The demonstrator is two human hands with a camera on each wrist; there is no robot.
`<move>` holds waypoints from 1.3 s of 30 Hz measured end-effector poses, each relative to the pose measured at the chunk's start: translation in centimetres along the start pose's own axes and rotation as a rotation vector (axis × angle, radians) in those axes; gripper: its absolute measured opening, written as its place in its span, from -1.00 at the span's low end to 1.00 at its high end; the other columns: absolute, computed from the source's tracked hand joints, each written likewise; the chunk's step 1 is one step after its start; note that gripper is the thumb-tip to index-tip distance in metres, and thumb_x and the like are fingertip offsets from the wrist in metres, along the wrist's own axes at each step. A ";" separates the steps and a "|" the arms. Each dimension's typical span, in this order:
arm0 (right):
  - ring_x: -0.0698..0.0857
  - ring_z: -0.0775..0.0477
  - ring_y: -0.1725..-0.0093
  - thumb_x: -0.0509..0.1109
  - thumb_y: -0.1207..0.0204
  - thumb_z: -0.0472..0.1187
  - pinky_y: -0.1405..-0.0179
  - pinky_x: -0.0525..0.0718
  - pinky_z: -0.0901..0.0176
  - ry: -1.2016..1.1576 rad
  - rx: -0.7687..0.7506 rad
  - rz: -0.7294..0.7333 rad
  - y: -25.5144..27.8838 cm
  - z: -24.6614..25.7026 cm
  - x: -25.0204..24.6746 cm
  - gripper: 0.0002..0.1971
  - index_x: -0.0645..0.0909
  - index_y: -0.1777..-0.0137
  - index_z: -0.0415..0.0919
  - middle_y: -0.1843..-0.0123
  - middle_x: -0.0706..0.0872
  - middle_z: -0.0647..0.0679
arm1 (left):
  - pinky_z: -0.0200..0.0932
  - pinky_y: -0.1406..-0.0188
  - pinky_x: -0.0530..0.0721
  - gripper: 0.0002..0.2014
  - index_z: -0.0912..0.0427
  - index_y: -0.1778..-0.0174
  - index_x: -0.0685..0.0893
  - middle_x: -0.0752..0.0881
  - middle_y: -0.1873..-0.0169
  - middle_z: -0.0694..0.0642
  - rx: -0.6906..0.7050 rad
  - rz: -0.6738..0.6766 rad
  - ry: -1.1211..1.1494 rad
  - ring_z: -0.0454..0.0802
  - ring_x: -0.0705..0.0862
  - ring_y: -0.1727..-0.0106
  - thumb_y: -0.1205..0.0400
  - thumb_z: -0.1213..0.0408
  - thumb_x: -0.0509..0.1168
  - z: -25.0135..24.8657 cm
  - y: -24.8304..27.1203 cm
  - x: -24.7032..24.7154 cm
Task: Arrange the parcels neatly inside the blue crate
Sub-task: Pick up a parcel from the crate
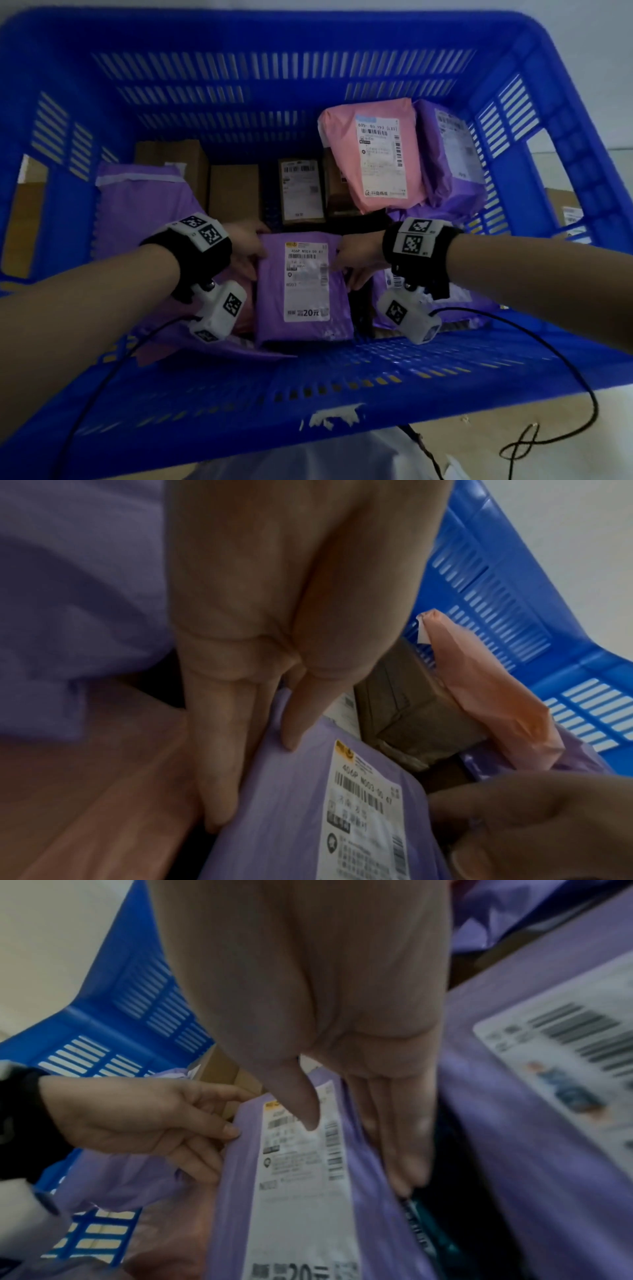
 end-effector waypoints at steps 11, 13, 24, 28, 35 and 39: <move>0.69 -0.42 0.16 0.23 -0.66 -0.23 0.25 0.73 -0.06 0.146 0.085 -0.004 -1.1 0.2 -0.1 -0.53 0.29 -0.49 -0.43 -0.22 0.53 -0.46 | 0.28 -0.25 0.60 -0.42 0.04 -0.63 0.19 0.41 -0.50 0.36 -0.088 0.182 -0.196 0.39 0.51 -0.40 -0.70 0.42 0.18 -0.4 -1.4 4.2; 0.68 -0.56 -0.09 0.27 -0.65 -0.21 0.12 0.71 -0.14 0.176 0.068 -0.033 0.0 0.6 -0.5 -0.54 0.33 -0.44 -0.46 -0.25 0.49 -0.43 | 0.21 -0.28 0.59 -0.43 0.06 -0.63 0.20 0.43 -0.49 0.34 -0.046 0.167 -0.193 0.35 0.52 -0.41 -0.70 0.41 0.18 -0.7 -0.8 3.7; 0.61 0.01 -0.11 0.40 -0.53 0.06 -0.03 0.56 0.25 0.677 -0.464 0.090 2.4 9.0 4.7 -0.36 0.34 -0.54 -0.18 -0.34 0.63 -0.06 | -0.37 0.28 0.54 -0.70 0.25 -0.29 0.66 0.70 -0.05 0.11 0.142 -0.061 -0.733 -0.11 0.59 0.11 -0.64 0.32 0.28 0.9 6.0 -5.2; 0.66 -0.10 -0.17 0.43 -0.51 -0.01 -0.02 0.56 0.28 0.747 -0.618 0.100 1.4 11.4 8.4 -0.44 0.50 -0.43 -0.28 -0.28 0.68 -0.15 | -0.16 0.06 0.65 -0.69 0.23 -0.30 0.66 0.70 -0.08 0.14 0.105 -0.125 -0.787 -0.07 0.61 0.17 -0.64 0.30 0.29 2.6 7.0 -6.8; 0.64 -0.13 0.05 0.45 -0.50 -0.07 0.17 0.51 0.19 0.874 -0.702 -0.095 -1.0 13.0 10.2 -0.61 0.65 -0.11 -0.42 -0.04 0.72 -0.22 | -0.16 0.01 0.59 -0.63 0.32 -0.24 0.69 0.74 -0.07 0.18 0.070 -0.168 -0.811 0.07 0.65 -0.01 -0.66 0.12 0.24 3.8 7.2 -7.2; 0.66 -0.19 -0.01 0.43 -0.52 -0.16 0.07 0.60 0.11 0.740 -0.721 -0.147 -0.5 13.2 7.4 -0.68 0.67 -0.13 -0.40 -0.15 0.71 -0.21 | -0.11 0.06 0.52 -0.42 0.28 0.23 0.63 0.62 0.15 0.20 0.083 -0.203 -0.717 0.07 0.56 0.18 -0.64 -0.21 0.06 3.3 7.5 -7.7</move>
Point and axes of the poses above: each hand's wrist, its own y-axis away from the middle knuckle, its own x-axis out of the palm, z = x × y, the point moved 3 cm from there along -y, towards the middle knuckle
